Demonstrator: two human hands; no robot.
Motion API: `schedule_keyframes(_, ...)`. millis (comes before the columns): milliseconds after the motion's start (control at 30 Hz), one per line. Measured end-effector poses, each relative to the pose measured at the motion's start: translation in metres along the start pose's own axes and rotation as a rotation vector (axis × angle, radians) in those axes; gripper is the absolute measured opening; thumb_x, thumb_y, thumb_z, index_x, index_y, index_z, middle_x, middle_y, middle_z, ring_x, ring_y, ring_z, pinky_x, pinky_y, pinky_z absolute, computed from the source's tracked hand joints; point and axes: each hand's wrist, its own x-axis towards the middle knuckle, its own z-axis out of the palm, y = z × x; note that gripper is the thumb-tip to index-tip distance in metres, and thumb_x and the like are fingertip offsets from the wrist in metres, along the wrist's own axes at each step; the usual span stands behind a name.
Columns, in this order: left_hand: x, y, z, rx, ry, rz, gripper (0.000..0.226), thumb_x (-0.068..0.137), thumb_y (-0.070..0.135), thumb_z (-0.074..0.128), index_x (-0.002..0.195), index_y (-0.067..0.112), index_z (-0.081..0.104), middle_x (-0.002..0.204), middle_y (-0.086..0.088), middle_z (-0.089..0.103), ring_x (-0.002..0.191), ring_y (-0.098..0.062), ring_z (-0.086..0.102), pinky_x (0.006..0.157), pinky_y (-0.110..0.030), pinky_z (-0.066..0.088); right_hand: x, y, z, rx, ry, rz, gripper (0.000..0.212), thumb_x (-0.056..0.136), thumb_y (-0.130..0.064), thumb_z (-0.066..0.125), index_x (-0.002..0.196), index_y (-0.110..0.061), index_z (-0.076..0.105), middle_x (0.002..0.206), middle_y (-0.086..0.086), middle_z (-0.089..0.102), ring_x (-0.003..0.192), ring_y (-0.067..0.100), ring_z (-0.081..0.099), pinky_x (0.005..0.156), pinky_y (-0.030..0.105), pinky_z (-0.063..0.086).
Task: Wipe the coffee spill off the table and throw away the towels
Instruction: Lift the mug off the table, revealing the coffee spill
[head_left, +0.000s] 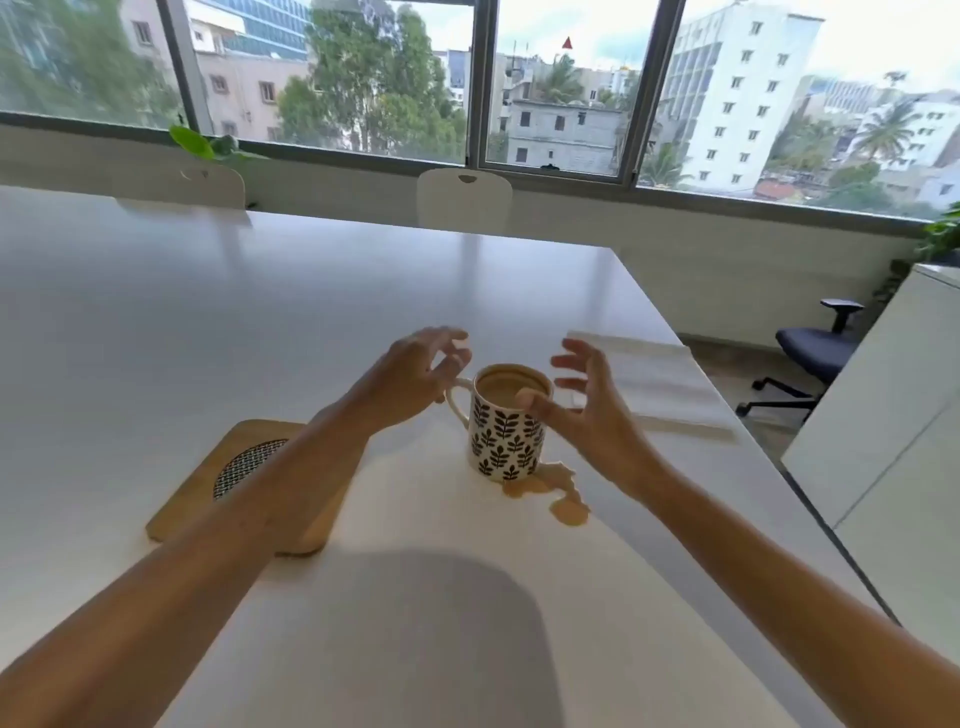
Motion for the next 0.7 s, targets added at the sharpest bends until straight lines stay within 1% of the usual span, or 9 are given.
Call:
schedule_keyframes(33,0.002,-0.001,0.003,-0.041,-0.036,-0.020,0.030,0.098,0.023,0.045,0.123,0.008,0.055,0.108,-0.005,0.062,0.063,-0.007,0.062,0.049,-0.013,0.045,0.001,0.001,0.003,0.015,-0.049,0.020,0.098,0.057,-0.065,0.069,0.136,-0.028,0.024,0.129,-0.005,0.043,0.113,0.012,0.049,0.087,0.032,0.050)
schedule_keyframes(100,0.004,-0.007,0.008,-0.079,-0.102,-0.080,0.022,0.099,0.020,0.042,0.107,0.011,0.061,0.092,0.001,0.065,0.060,-0.010,0.063,0.043,-0.013,0.042,0.002,0.006,0.011,0.037,-0.133,0.037,0.102,0.056,-0.057,0.075,0.137,-0.031,0.019,0.126,-0.007,0.043,0.110,0.008,0.050,0.087,0.032,0.048)
schedule_keyframes(167,0.004,-0.012,0.013,-0.112,-0.166,-0.147,0.026,0.100,0.023,0.040,0.093,0.014,0.063,0.080,0.004,0.066,0.062,-0.014,0.065,0.043,-0.015,0.042,0.001,0.015,0.020,0.064,-0.154,0.023,0.106,0.053,-0.052,0.078,0.137,-0.035,0.015,0.120,-0.012,0.048,0.108,0.003,0.053,0.090,0.034,0.047)
schedule_keyframes(267,0.008,-0.015,0.015,-0.150,-0.199,-0.196,0.038,0.101,0.029,0.038,0.092,0.006,0.067,0.076,0.003,0.069,0.064,-0.010,0.066,0.047,-0.018,0.046,0.005,0.023,0.026,0.085,-0.114,0.037,0.114,0.046,-0.056,0.083,0.136,-0.039,0.014,0.115,-0.017,0.053,0.110,0.006,0.056,0.093,0.035,0.046)
schedule_keyframes(333,0.009,-0.014,0.016,-0.154,-0.218,-0.187,0.039,0.101,0.027,0.037,0.093,0.003,0.067,0.074,0.003,0.068,0.062,-0.008,0.066,0.049,-0.018,0.048,0.006,0.025,0.028,0.075,-0.104,0.059,0.115,0.042,-0.056,0.084,0.135,-0.039,0.017,0.116,-0.015,0.055,0.110,0.006,0.055,0.089,0.029,0.045)
schedule_keyframes(467,0.008,-0.017,0.017,-0.185,-0.229,-0.154,0.038,0.101,0.024,0.036,0.084,0.004,0.063,0.068,0.006,0.065,0.060,-0.008,0.065,0.051,-0.019,0.049,0.006,0.021,0.029,0.025,-0.076,0.069,0.098,0.043,-0.046,0.087,0.124,-0.036,0.032,0.110,-0.021,0.058,0.100,-0.012,0.054,0.074,0.007,0.043)
schedule_keyframes(533,0.006,-0.018,0.020,-0.187,-0.209,-0.128,0.041,0.101,0.028,0.036,0.083,0.003,0.063,0.068,0.004,0.066,0.061,-0.009,0.066,0.051,-0.019,0.050,0.006,0.019,0.028,-0.003,-0.059,0.076,0.090,0.043,-0.043,0.089,0.117,-0.036,0.038,0.105,-0.022,0.059,0.094,-0.018,0.053,0.068,0.001,0.042)
schedule_keyframes(600,0.004,-0.018,0.022,-0.210,-0.191,-0.107,0.043,0.101,0.031,0.036,0.079,0.005,0.063,0.069,0.002,0.066,0.060,-0.011,0.066,0.051,-0.019,0.050,0.005,0.018,0.028,-0.015,-0.034,0.101,0.084,0.044,-0.042,0.089,0.114,-0.036,0.043,0.103,-0.020,0.061,0.091,-0.017,0.055,0.065,0.003,0.043)
schedule_keyframes(700,0.004,-0.018,0.022,-0.219,-0.153,-0.089,0.043,0.100,0.031,0.036,0.073,0.010,0.061,0.069,0.001,0.066,0.061,-0.019,0.067,0.054,-0.024,0.055,0.003,0.017,0.030,-0.058,-0.006,0.105,0.079,0.047,-0.041,0.089,0.113,-0.036,0.045,0.103,-0.019,0.061,0.092,-0.014,0.056,0.067,0.007,0.043)
